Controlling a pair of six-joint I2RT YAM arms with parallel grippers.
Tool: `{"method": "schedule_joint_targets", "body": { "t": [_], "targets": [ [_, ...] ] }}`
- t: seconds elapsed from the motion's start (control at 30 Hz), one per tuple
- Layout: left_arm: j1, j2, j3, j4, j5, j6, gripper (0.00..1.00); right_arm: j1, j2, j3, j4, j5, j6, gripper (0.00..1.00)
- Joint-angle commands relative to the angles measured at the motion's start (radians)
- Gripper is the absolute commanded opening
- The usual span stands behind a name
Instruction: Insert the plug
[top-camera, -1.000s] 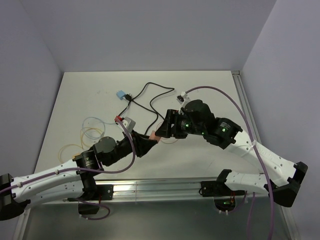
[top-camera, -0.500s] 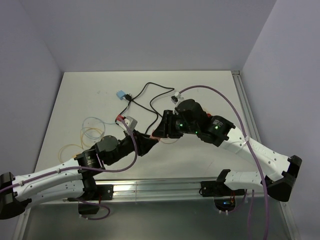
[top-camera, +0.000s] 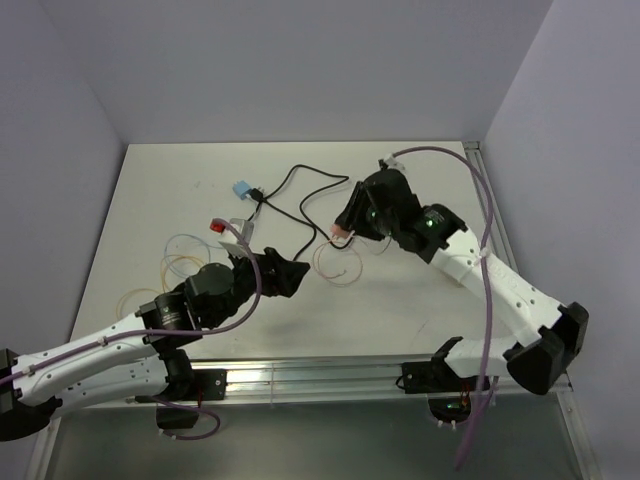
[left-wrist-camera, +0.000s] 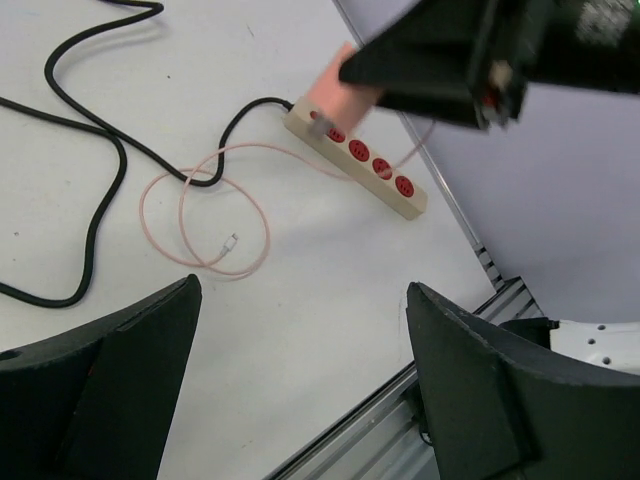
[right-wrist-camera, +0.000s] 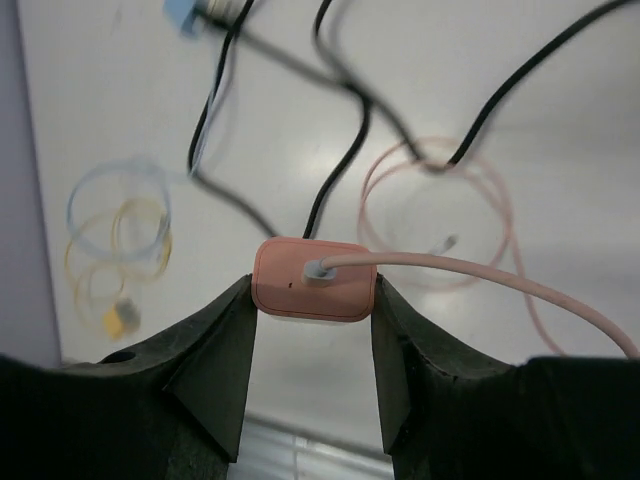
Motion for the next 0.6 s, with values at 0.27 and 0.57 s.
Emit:
{"method": "schedule_joint_targets", "body": {
  "t": [0.27, 0.57],
  "targets": [
    [0.01, -0.117, -0.083, 0.065, 0.003, -0.026, 0.88, -0.314, 0.546, 0.968, 0.081, 0.507, -0.524, 0.0],
    [0.028, -0.149, -0.097, 0.036, 0.039, 0.011, 0.88, -0.373, 0.763, 1.118, 0.441, 0.628, -0.638, 0.0]
  ]
}}
